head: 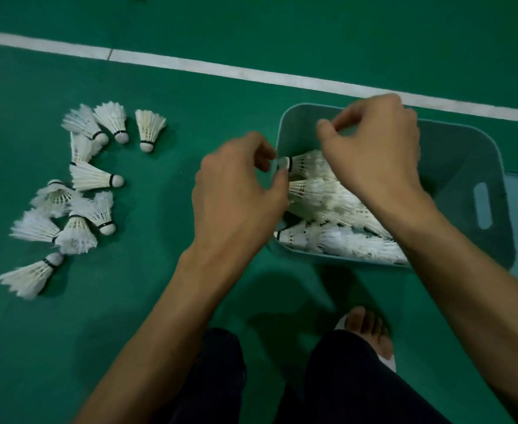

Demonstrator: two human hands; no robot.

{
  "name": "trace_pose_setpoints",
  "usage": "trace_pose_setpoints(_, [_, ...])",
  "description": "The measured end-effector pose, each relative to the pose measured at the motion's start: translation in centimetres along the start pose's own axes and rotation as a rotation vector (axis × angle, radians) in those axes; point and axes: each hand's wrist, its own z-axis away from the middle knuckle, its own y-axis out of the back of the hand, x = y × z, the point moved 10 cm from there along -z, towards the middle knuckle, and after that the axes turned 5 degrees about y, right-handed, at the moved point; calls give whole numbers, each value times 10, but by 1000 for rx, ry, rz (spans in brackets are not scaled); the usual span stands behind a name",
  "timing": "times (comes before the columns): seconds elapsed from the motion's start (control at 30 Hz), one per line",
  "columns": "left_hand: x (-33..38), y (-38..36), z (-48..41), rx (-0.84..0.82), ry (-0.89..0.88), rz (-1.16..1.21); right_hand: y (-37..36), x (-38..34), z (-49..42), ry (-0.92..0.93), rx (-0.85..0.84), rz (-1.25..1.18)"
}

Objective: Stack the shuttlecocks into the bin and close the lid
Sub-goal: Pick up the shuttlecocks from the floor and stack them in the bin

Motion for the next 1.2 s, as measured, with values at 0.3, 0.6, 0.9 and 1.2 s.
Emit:
trace_pose_setpoints(0.3, [-222, 99, 14, 245, 459, -133, -167, -191, 26, 411, -429, 152])
trace_pose_setpoints(0.6, [-362, 180, 70, 408, 973, -367, -315, -275, 87, 731, -695, 252])
trace_pose_setpoints(0.9, [-392, 144, 77, 104, 993, -242, -352, -248, 81, 700, -639, 296])
trace_pose_setpoints(1.2, [-370, 70, 65, 208, 1213, 857, -302, -226, 46, 442, -536, 211])
